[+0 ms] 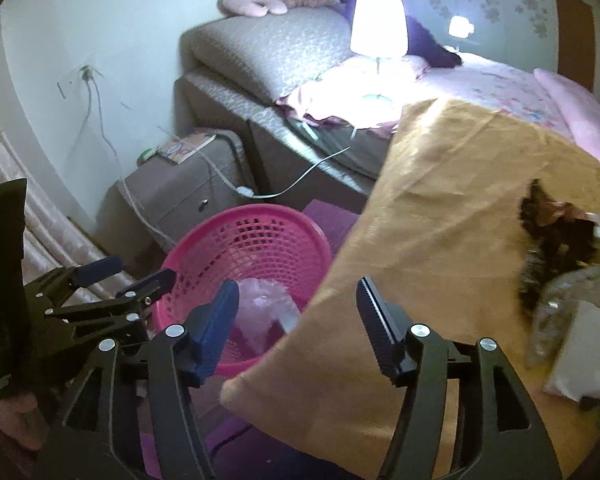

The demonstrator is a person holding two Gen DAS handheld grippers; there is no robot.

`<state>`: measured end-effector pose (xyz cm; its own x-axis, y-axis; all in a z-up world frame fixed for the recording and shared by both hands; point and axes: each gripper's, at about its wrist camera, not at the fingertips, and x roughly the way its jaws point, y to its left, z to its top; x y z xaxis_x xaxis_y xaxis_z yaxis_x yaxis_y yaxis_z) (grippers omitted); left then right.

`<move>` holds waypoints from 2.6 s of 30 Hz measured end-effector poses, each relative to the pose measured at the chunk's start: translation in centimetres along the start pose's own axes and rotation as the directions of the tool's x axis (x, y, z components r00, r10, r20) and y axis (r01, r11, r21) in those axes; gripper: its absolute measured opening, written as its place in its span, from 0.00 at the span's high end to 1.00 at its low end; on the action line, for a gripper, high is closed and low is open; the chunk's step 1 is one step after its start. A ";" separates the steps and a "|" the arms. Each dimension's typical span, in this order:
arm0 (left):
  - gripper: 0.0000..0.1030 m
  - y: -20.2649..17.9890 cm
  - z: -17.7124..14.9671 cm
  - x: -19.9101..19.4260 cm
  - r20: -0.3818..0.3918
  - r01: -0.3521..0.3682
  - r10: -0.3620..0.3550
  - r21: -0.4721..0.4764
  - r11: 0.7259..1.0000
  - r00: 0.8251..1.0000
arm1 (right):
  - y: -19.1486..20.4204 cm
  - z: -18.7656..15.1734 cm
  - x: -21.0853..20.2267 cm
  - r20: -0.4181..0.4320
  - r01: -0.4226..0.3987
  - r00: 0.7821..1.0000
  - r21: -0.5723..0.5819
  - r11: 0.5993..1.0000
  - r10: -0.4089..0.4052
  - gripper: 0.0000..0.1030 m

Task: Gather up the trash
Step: 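Open left tool dropping the bag while right tool releases the box into basket, then move both tools back over the trash on the bedspread, then grasp the white tissues with the left tool and lift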

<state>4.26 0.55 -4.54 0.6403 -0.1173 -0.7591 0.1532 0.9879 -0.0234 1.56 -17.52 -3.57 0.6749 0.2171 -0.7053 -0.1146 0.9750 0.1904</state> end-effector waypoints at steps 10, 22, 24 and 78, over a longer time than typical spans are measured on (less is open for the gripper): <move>0.23 -3.4 -0.5 -1.4 0.037 0.071 -0.075 0.105 0.992 0.997 | -4.5 -1.9 -6.3 0.115 0.118 0.985 0.067 0.991 -0.126 0.36; 0.23 -8.1 -1.1 -2.5 0.032 0.157 -0.169 0.237 0.959 0.985 | -12.1 -6.7 -12.8 0.124 0.344 0.921 0.184 0.921 -0.369 0.33; 0.23 -9.3 -1.1 -2.6 0.025 0.170 -0.183 0.266 0.949 0.983 | -13.3 -7.3 -13.5 0.116 0.375 0.908 0.202 0.905 -0.403 0.33; 0.91 -28.5 -2.0 -0.6 -0.204 0.500 -0.458 0.428 0.753 0.865 | -22.0 -10.8 -18.8 0.115 0.436 0.842 0.431 0.790 -0.527 0.32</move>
<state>-2.02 -27.36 -4.72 0.3300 -0.5336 -0.7787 0.7578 0.6416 -0.1185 -16.47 -42.60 -1.82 0.7126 -0.3368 -0.6155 0.5178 0.8444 0.1374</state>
